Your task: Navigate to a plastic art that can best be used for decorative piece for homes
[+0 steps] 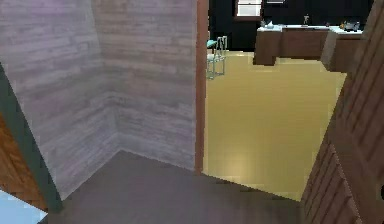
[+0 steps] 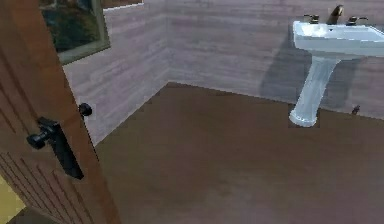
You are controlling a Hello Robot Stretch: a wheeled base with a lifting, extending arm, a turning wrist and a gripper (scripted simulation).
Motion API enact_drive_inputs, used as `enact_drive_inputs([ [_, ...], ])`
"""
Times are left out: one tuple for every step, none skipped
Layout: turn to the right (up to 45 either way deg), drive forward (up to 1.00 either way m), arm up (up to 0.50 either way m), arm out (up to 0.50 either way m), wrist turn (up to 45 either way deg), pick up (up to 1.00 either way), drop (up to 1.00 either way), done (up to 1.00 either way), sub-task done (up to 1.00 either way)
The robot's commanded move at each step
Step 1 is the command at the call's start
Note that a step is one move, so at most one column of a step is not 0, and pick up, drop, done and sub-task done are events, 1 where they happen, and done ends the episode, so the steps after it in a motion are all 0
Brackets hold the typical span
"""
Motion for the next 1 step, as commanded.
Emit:
enact_drive_inputs([
  [0.0, 0.4, 0.0, 0.0, 0.0, 0.0, 0.0, 0.0, 0.0],
])
